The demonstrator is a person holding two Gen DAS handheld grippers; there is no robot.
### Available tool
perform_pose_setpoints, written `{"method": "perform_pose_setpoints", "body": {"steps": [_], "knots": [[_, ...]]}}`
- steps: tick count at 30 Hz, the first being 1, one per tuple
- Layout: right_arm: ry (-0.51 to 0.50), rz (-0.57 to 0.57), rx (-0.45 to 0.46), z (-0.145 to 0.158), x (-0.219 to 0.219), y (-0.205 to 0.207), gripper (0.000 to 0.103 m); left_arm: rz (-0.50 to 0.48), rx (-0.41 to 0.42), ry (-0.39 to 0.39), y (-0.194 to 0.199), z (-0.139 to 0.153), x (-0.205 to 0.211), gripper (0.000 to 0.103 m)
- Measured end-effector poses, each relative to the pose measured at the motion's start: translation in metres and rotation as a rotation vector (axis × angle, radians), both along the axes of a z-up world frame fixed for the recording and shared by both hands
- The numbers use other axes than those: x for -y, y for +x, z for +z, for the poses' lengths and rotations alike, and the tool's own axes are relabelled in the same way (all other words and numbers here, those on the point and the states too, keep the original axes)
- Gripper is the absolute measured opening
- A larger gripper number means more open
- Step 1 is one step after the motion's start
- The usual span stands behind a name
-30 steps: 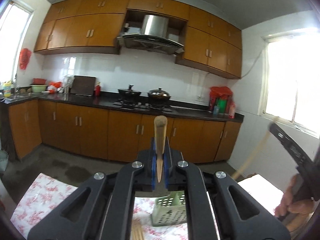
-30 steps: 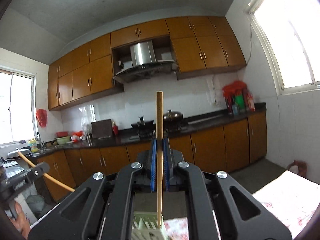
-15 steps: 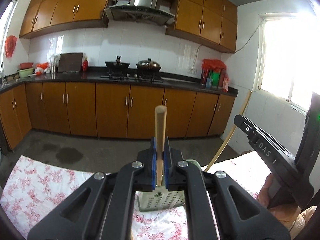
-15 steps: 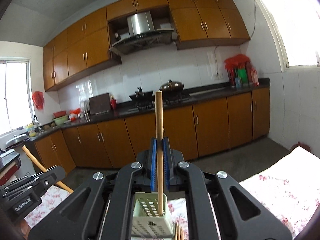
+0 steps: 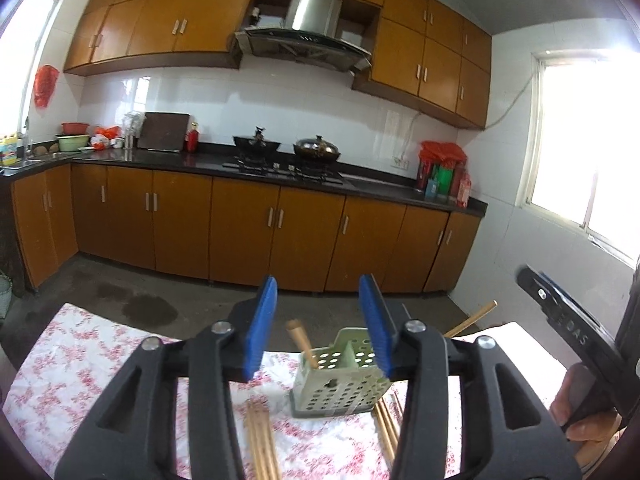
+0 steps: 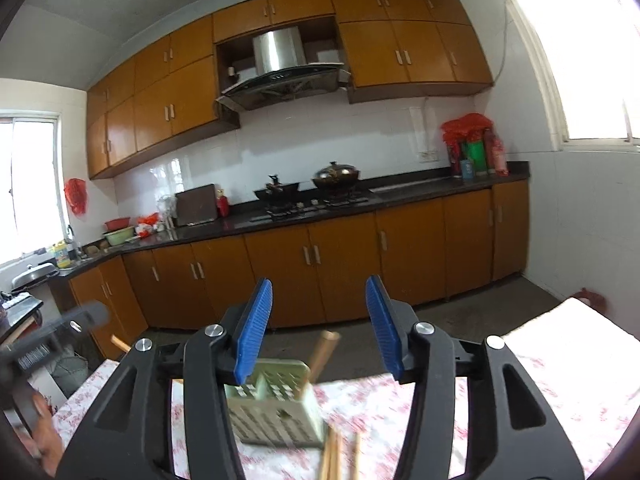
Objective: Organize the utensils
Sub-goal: 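Open both tools to drop the chopsticks into the green holder, then lower the right tool onto a chopstick and pinch it while the left tool pinches another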
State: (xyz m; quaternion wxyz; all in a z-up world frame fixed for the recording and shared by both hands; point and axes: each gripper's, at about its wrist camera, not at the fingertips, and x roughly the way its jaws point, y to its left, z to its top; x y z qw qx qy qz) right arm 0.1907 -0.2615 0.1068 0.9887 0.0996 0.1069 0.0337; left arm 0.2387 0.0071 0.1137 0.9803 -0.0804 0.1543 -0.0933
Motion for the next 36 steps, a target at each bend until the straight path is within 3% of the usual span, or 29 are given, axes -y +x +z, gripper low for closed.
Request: {"method": "perform_pose_setpoints", "body": {"steps": [2, 5, 9, 12, 17, 20, 22, 27, 36], "knots": [[-0.005, -0.011, -0.057, -0.013, 0.007, -0.007, 0.051, 0.037, -0.011, 0.015, -0.017, -0.004, -0.011, 0.049], [-0.025, -0.012, -0.216, -0.052, 0.014, -0.008, 0.051, 0.092, -0.07, 0.04, -0.035, -0.025, -0.027, 0.053], [-0.028, 0.089, -0.485, -0.132, 0.005, -0.003, 0.027, 0.121, -0.207, 0.086, -0.044, -0.077, -0.041, 0.053], [-0.041, 0.157, -0.593, -0.173, -0.012, -0.005, 0.022, 0.104, -0.328, 0.104, -0.049, -0.123, -0.044, 0.046], [-0.092, 0.161, -0.665, -0.2, -0.031, 0.0, 0.022, 0.058, -0.445, 0.097, -0.06, -0.173, -0.044, 0.037], [-0.121, 0.157, -0.651, -0.205, -0.035, 0.0, 0.021, 0.032, -0.492, 0.074, -0.061, -0.189, -0.042, 0.035], [-0.157, 0.119, -0.648, -0.208, -0.035, 0.0, 0.008, 0.015, -0.515, 0.062, -0.061, -0.196, -0.036, 0.029], [-0.079, 0.051, -0.651, -0.215, -0.008, -0.002, 0.008, -0.026, -0.563, 0.049, -0.057, -0.208, -0.025, 0.02], [-0.119, 0.064, -0.639, -0.216, -0.009, -0.009, 0.008, -0.017, -0.578, 0.139, -0.046, -0.214, -0.009, 0.015]]}}
